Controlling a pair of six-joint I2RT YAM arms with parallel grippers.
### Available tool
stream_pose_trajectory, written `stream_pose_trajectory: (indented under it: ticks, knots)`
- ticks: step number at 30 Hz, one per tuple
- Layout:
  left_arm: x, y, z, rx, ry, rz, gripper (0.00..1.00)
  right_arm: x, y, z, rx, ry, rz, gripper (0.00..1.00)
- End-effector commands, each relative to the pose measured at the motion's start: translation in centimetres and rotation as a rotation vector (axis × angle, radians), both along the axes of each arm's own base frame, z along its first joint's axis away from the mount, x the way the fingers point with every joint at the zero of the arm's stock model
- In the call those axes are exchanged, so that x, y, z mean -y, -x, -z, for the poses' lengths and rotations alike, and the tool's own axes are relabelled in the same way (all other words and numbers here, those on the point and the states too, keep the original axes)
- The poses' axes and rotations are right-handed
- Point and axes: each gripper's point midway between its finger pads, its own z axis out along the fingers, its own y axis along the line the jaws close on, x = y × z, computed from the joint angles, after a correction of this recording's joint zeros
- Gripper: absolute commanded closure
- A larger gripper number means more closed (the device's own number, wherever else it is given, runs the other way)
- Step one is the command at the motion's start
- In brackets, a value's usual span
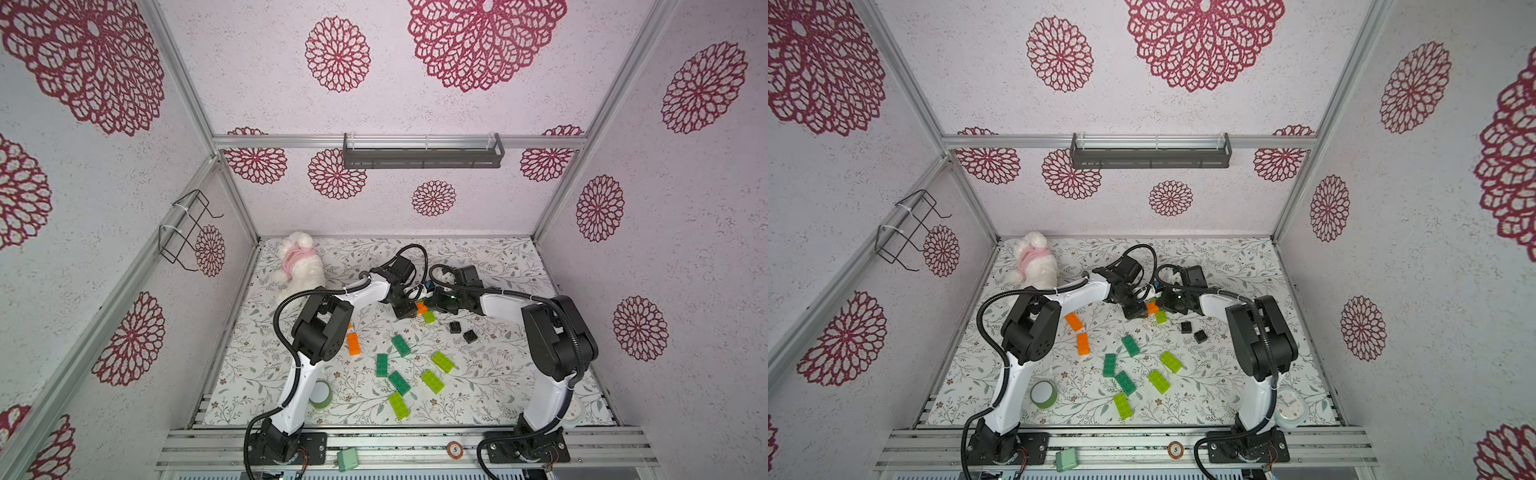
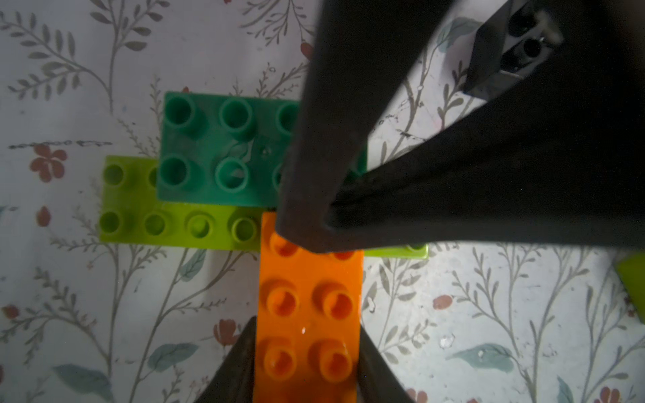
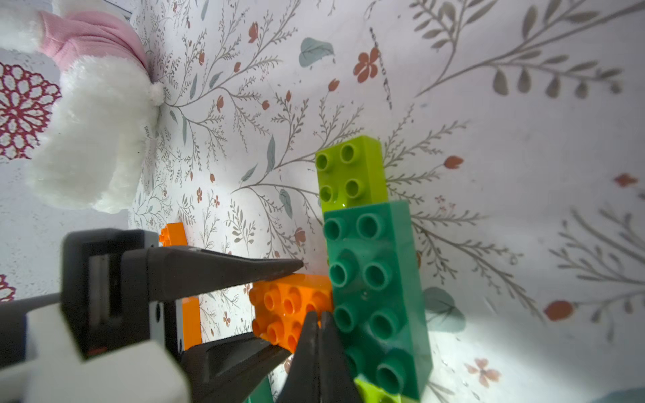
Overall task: Assemble a small pinwheel with lego
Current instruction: Assemble the lego brick with the lego brick.
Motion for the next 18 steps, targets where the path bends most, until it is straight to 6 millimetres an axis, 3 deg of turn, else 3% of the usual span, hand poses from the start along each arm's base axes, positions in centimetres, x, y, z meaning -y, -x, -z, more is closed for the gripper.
stream_pose_trajectory:
  ticks: [1, 6, 18]
  knots:
    - [0.7, -0.4, -1.0, 0.026, 0.024, 0.009, 0.6, 0.5, 3.0, 2.7, -0.142, 0.033, -0.015, 1.0]
    - [0.6, -0.4, -1.4, 0.025, 0.034, 0.001, 0.58, 0.4, 2.1, 1.6, -0.122, 0.035, -0.013, 1.0]
    - [-0.1, -0.4, -3.3, 0.032, 0.118, -0.003, 0.53, 2.9, 1.8, 3.3, -0.146, 0.131, 0.069, 1.0]
